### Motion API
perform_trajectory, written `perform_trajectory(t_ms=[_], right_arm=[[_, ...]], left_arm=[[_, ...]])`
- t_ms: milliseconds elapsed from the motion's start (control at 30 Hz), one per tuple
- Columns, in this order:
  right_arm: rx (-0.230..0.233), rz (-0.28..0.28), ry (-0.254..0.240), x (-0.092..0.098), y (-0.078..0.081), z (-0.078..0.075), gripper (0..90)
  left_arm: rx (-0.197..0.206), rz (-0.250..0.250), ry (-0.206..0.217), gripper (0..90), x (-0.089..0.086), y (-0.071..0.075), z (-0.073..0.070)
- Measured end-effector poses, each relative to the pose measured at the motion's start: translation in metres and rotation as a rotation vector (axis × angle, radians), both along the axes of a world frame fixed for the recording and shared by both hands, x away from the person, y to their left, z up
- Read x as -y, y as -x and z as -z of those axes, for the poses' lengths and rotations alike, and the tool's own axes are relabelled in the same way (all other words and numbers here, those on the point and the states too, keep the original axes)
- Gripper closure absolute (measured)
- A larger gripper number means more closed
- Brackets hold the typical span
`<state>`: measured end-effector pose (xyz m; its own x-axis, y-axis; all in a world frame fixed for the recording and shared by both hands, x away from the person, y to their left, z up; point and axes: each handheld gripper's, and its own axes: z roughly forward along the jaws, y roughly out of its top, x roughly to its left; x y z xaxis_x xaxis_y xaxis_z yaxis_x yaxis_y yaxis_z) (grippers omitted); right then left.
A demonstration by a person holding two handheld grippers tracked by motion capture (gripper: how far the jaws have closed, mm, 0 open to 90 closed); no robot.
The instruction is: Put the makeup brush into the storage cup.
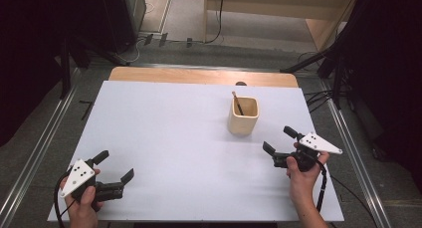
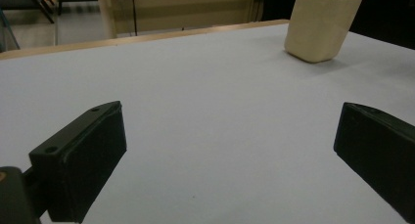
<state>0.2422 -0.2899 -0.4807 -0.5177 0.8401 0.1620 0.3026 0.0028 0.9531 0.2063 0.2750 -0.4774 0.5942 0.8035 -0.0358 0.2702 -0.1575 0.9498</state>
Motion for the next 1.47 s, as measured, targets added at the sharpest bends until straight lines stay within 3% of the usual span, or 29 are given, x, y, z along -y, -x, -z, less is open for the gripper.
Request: perform_trajectory(t_ms=[1167, 1467], right_arm=[[-0.018, 0.043, 0.007, 0.028, 0.042, 0.010, 0.0], [-0.023, 0.057, -0.018, 0.028, 0.048, 0.013, 0.0]], left_arm=[[0.009, 0.001, 0.003, 0.0, -0.001, 0.001, -0.002], [0.014, 0.002, 0.005, 0.0, -0.001, 0.001, -0.003]])
